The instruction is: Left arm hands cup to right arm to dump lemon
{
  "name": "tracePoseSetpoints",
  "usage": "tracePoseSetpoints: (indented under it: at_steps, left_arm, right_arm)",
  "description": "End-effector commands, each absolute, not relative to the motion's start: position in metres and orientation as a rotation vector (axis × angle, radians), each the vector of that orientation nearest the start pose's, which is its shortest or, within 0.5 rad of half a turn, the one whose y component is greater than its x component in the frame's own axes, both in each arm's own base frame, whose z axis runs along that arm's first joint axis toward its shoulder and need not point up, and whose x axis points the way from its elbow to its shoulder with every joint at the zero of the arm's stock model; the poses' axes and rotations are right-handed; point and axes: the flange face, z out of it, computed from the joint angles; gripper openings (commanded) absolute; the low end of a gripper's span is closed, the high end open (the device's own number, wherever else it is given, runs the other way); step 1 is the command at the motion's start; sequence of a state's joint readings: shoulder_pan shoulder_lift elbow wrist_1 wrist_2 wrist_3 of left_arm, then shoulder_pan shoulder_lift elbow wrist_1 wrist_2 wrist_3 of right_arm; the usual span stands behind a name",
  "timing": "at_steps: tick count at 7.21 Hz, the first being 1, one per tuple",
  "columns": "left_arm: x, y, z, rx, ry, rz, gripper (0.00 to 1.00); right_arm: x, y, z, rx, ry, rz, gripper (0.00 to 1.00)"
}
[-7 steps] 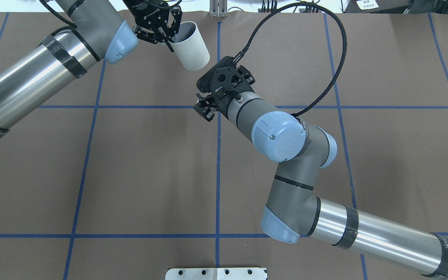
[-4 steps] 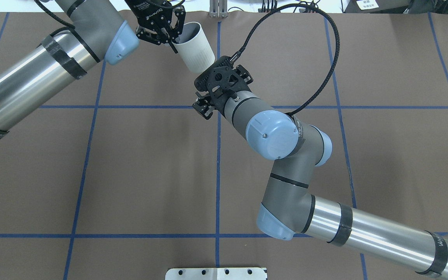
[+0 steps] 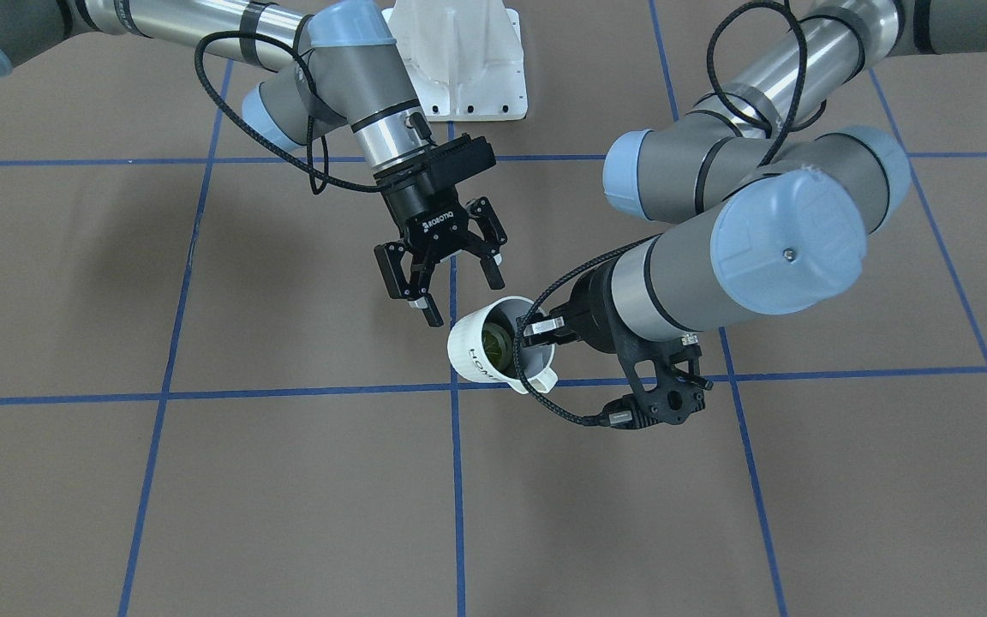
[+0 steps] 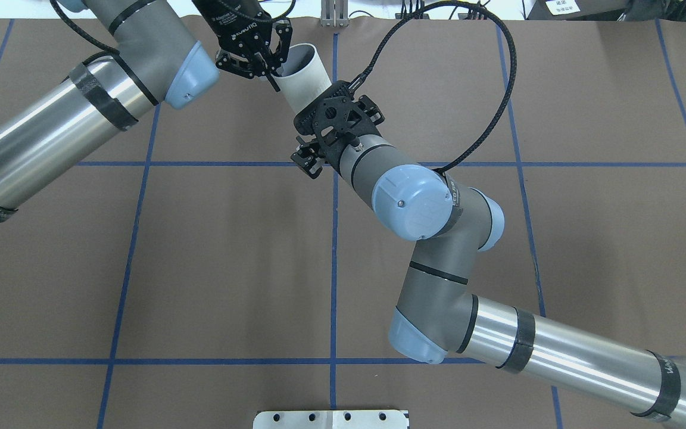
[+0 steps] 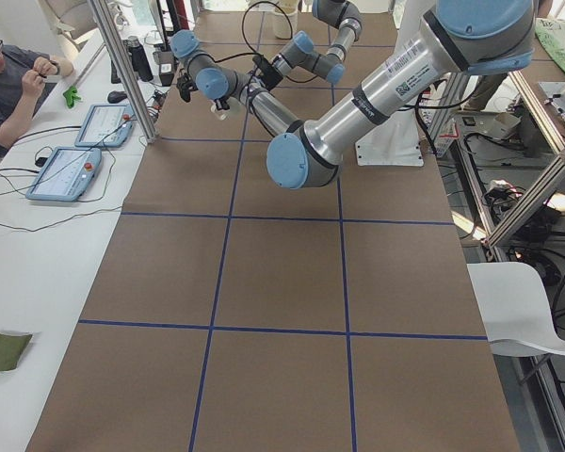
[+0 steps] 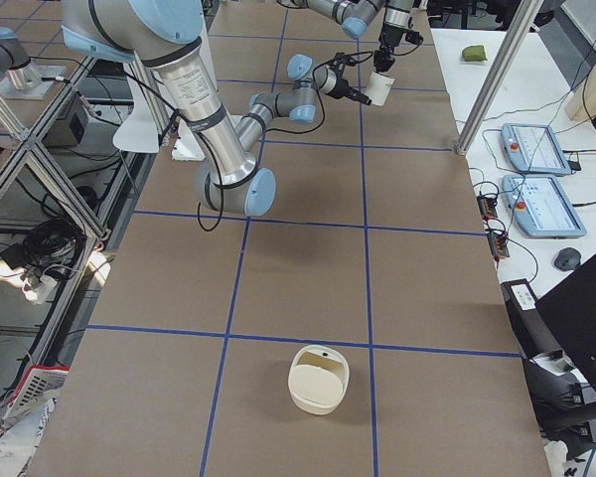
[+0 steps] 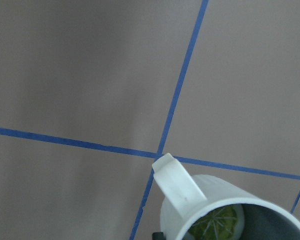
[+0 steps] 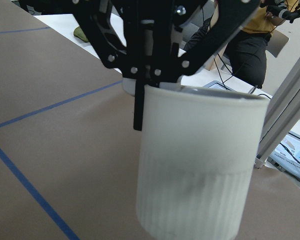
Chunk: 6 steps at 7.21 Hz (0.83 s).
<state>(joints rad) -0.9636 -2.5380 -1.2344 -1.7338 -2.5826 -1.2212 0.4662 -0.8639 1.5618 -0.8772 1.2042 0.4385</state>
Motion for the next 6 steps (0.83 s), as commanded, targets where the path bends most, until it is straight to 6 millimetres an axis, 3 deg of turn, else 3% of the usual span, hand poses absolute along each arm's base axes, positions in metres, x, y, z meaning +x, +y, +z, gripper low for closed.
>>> tracePoseSetpoints:
  at_steps: [1,6]
  left_arm:
    - [0.408,-0.657,0.142,-0.318,1.145,-0.130,0.00]
    - [0.411,-0.645,0.139,-0.320,1.155,-0.112,0.00]
  right_arm:
    - [-0.532,-0.464,0.150,1.205,-0.739,-0.287,1.00]
    - [-0.532,-0.465,0.150,1.205,-0.737,-0.286,1.00]
